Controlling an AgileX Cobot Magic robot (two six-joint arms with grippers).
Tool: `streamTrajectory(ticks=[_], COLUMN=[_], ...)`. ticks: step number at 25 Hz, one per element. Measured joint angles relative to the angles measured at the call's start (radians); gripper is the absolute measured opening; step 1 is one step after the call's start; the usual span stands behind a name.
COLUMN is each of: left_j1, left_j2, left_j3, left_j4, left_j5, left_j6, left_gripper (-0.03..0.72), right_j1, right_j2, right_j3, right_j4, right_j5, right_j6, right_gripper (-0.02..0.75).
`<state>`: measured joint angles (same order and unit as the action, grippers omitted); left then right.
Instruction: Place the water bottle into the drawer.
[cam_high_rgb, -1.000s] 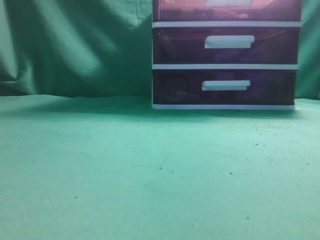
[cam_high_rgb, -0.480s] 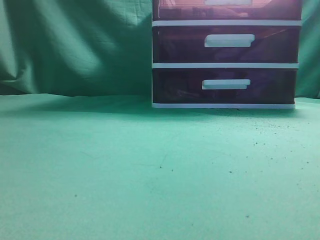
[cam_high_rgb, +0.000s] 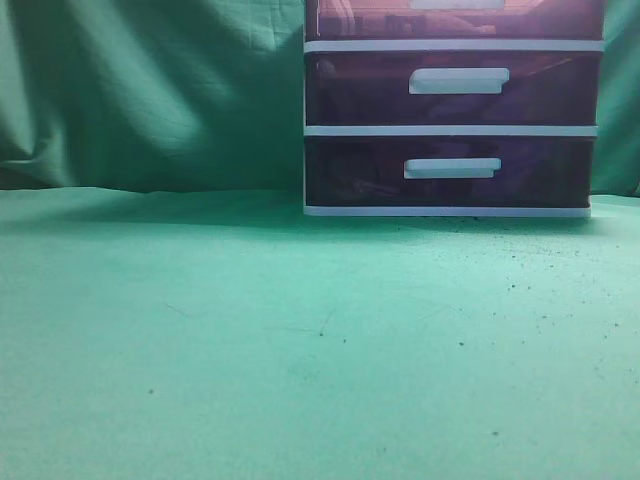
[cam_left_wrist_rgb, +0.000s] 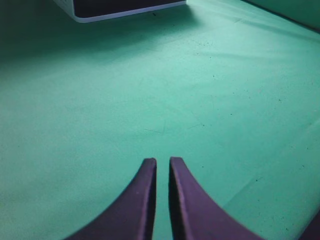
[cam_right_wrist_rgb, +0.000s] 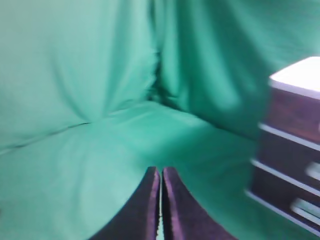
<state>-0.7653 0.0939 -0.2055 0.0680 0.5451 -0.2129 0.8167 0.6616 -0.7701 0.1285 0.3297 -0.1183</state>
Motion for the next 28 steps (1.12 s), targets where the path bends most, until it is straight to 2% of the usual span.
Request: streamTrajectory(ticks=[9,13,15,18,23,28], left_j1=[0.0,0.0,0.0,0.0,0.0,0.0], left_j2=[0.0,0.0,0.0,0.0,0.0,0.0], left_j3=[0.0,0.0,0.0,0.0,0.0,0.0], left_j4=[0.0,0.0,0.0,0.0,0.0,0.0], left_j5=[0.0,0.0,0.0,0.0,0.0,0.0], left_j6=[0.0,0.0,0.0,0.0,0.0,0.0], left_gripper=[0.056,0.056,0.056,0.056,0.056,0.056], right_j1=[-0.492,-0.677,-0.736,-0.773,-0.775,-0.775], right_j2=[-0.299,-0.445,-0.509,-0.592,-0.667,-0.671], right_j3=[0.217,0.33,0.385,0.445,0.554,0.693], right_j4=[-0.019,-0.021,-0.021,-0.027,-0.11,-0.133], right_j5=[0.017,0.019,0.021,0.022,0.022,-0.023], right_j6=[0.111,0.16,0.167,0.173,0.174,0.174], right_gripper=[0.0,0.0,0.0,0.0,0.0,0.0])
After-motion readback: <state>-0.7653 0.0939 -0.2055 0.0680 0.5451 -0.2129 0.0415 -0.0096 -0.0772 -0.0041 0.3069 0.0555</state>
